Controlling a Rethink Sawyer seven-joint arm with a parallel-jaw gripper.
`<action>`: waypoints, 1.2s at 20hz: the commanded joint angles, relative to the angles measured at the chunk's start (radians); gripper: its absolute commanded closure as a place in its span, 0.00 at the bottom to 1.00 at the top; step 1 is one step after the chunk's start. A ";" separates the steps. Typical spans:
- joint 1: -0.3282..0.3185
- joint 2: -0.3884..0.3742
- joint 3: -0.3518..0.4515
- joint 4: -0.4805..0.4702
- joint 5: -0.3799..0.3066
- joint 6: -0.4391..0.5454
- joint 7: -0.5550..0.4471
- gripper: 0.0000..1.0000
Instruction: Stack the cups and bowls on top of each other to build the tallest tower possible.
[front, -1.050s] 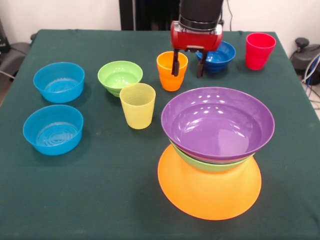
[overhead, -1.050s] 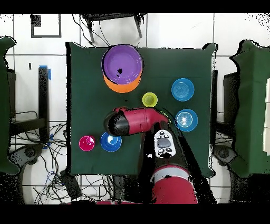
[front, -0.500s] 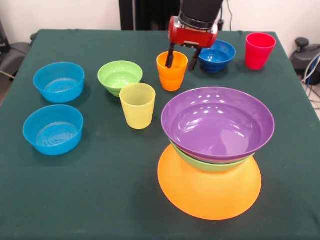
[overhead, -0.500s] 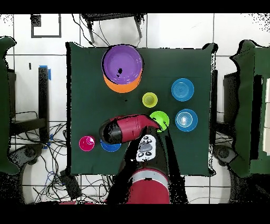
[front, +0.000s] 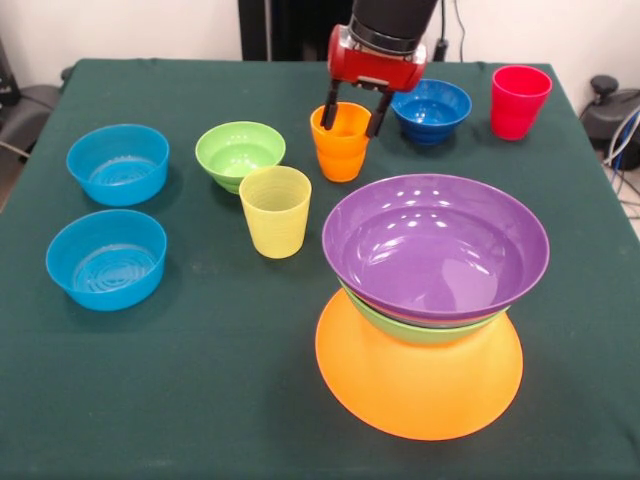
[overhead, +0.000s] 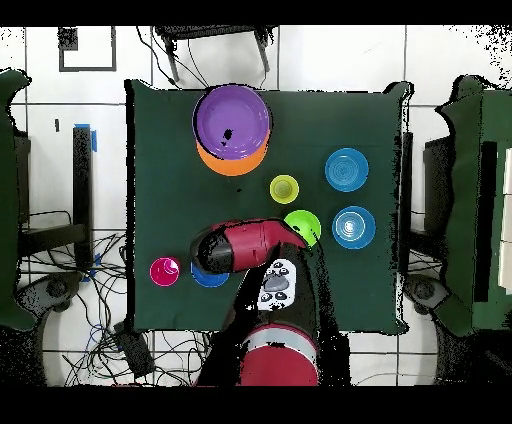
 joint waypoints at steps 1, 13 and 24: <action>0.013 0.054 0.036 0.046 0.056 -0.062 0.199 0.00; 0.036 0.070 0.022 0.094 0.130 -0.078 0.233 0.00; 0.036 0.072 0.048 0.126 0.186 -0.099 0.240 0.00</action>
